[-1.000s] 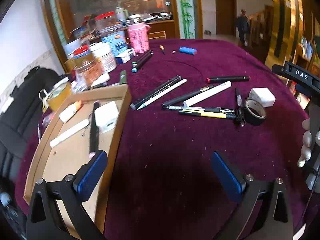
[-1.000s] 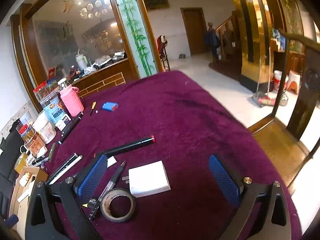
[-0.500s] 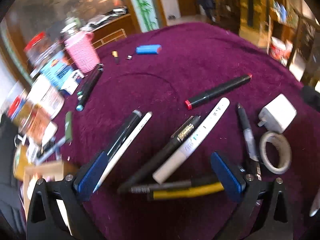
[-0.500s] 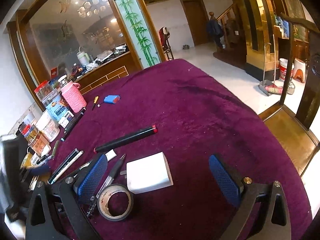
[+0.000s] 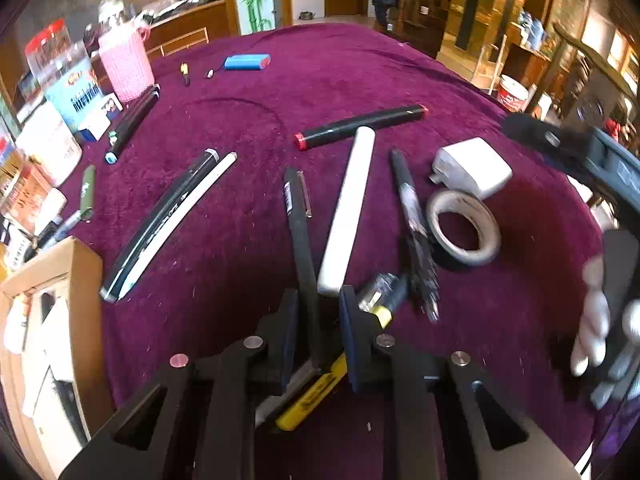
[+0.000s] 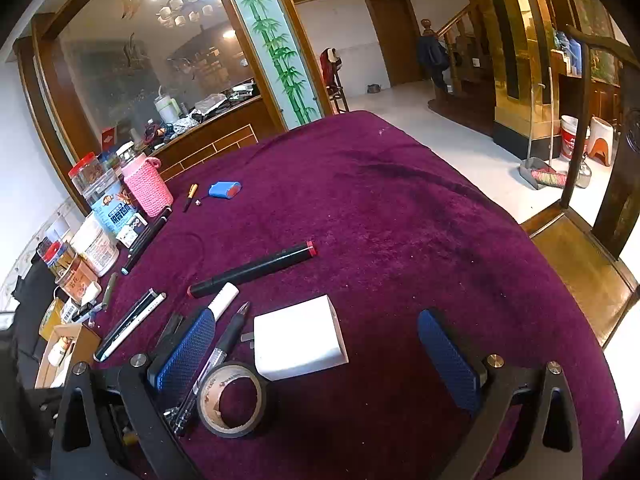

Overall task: Organize rigid objects
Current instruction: 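Reach the left tool to the white marker on the table and close on it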

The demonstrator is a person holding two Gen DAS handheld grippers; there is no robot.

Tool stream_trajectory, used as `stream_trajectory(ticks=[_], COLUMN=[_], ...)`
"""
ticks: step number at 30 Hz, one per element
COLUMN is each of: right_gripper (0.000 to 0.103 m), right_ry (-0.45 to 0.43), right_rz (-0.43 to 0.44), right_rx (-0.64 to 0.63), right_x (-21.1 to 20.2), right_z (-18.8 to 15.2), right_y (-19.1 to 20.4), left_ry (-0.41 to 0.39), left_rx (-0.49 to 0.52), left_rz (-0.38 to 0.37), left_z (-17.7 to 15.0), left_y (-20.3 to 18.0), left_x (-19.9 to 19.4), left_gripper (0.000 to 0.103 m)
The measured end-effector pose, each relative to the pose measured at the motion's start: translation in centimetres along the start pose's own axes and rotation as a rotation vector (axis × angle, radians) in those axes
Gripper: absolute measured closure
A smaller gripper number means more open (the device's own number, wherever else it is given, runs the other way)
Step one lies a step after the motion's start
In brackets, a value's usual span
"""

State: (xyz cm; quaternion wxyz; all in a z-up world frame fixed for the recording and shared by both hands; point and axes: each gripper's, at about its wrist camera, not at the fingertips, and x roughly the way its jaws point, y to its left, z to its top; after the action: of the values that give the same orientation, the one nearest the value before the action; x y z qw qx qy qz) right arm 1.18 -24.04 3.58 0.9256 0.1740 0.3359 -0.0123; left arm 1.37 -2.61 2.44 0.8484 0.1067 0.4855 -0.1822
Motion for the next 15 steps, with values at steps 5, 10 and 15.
stream_trajectory(ticks=[5, 10, 15], right_gripper=[0.001, 0.001, 0.001], right_ry=[-0.005, -0.001, 0.001], right_rz=[0.0, 0.0, 0.001], right_rx=[0.002, 0.012, 0.006], right_x=[-0.1, 0.0, 0.0], right_z=[0.0, 0.1, 0.1], right_y=[-0.1, -0.2, -0.1], left_ry=[-0.009, -0.048, -0.037], left_rx=[-0.046, -0.065, -0.007], left_rz=[-0.024, -0.04, -0.056], left_z=[0.1, 1.6, 4.5], left_y=[0.4, 0.9, -0.6], left_x=[-0.6, -0.7, 1.5], left_gripper=[0.078, 0.068, 0.068])
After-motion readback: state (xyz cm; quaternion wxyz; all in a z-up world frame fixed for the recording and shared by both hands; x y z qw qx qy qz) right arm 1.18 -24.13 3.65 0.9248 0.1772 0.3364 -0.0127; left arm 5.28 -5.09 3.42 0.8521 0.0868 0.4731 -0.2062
